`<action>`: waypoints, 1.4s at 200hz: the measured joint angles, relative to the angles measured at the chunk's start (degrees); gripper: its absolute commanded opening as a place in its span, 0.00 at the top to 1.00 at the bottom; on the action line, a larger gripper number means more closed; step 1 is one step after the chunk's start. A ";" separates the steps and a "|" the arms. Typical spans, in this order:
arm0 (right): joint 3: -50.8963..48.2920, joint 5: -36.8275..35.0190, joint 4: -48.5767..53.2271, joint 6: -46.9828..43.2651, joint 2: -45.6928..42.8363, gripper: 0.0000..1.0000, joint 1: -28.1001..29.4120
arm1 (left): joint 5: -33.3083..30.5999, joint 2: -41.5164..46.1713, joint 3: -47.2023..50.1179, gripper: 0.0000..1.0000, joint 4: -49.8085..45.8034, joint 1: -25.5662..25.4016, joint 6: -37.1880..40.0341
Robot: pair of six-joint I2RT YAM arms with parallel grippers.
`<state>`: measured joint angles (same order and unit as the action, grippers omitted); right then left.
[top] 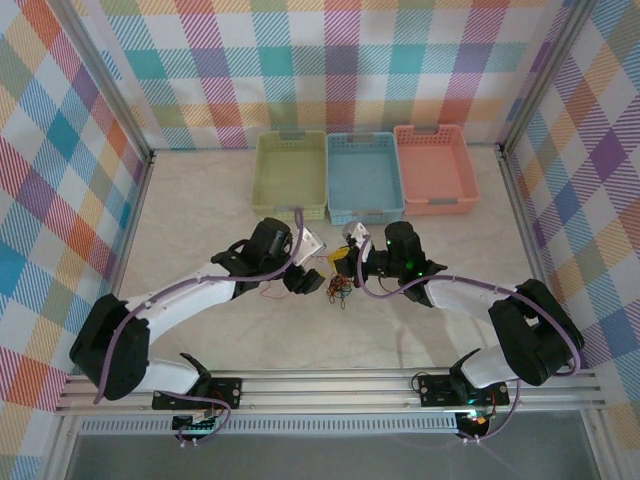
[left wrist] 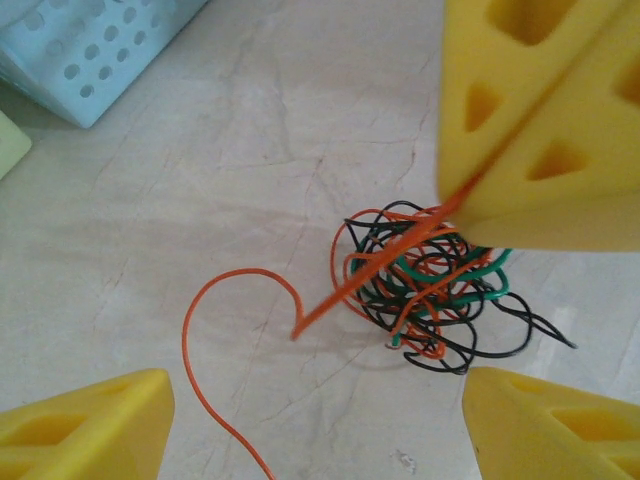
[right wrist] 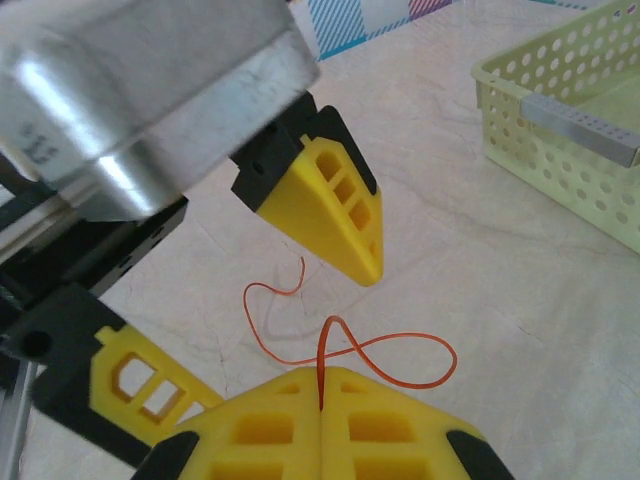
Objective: Untangle the cables
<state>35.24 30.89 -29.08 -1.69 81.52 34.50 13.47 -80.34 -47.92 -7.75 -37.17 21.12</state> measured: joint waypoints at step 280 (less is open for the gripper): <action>0.00 -0.87 0.35 1.40 0.02 0.61 -0.09 | 4.22 -1.81 8.09 1.00 24.63 2.19 -5.88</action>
<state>35.24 30.02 -28.73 -0.30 81.54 34.41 17.69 -82.15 -39.83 16.88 -34.98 15.25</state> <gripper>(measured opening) 0.346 0.050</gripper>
